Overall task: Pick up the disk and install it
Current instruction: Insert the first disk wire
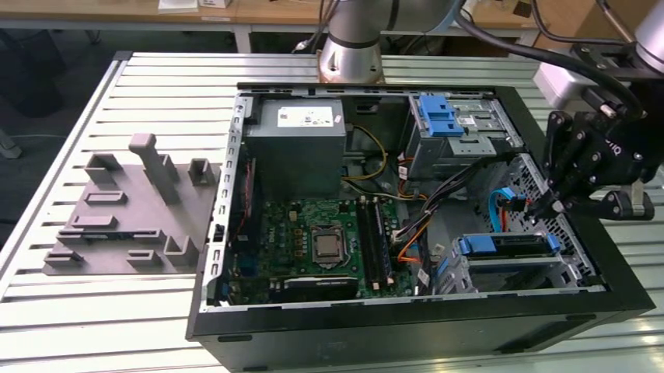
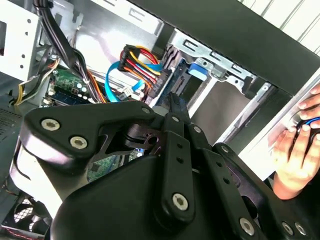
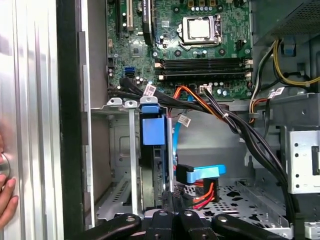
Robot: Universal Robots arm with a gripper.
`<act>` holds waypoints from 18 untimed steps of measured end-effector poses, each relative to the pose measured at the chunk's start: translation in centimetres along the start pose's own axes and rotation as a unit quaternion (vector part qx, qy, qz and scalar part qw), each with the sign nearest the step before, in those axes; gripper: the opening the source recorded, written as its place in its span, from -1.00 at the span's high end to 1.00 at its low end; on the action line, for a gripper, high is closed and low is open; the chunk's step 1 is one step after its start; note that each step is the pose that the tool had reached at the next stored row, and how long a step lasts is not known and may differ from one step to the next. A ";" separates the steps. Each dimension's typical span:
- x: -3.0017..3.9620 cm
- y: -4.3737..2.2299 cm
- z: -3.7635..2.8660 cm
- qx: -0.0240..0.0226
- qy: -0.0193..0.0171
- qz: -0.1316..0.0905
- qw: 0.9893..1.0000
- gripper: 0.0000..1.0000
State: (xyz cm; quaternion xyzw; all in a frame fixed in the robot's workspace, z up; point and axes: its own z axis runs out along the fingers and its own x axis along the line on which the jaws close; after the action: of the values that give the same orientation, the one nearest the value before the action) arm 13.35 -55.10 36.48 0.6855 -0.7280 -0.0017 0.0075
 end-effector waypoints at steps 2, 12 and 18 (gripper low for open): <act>-0.23 -0.06 -0.01 0.000 0.000 0.000 1.000 0.79; -0.94 -0.04 -0.01 0.000 0.000 0.000 1.000 0.77; -1.21 -0.02 0.00 0.004 0.012 -0.003 1.000 0.65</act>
State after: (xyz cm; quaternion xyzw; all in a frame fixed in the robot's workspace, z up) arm 13.45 -53.90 36.47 0.6876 -0.7259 0.0090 0.0136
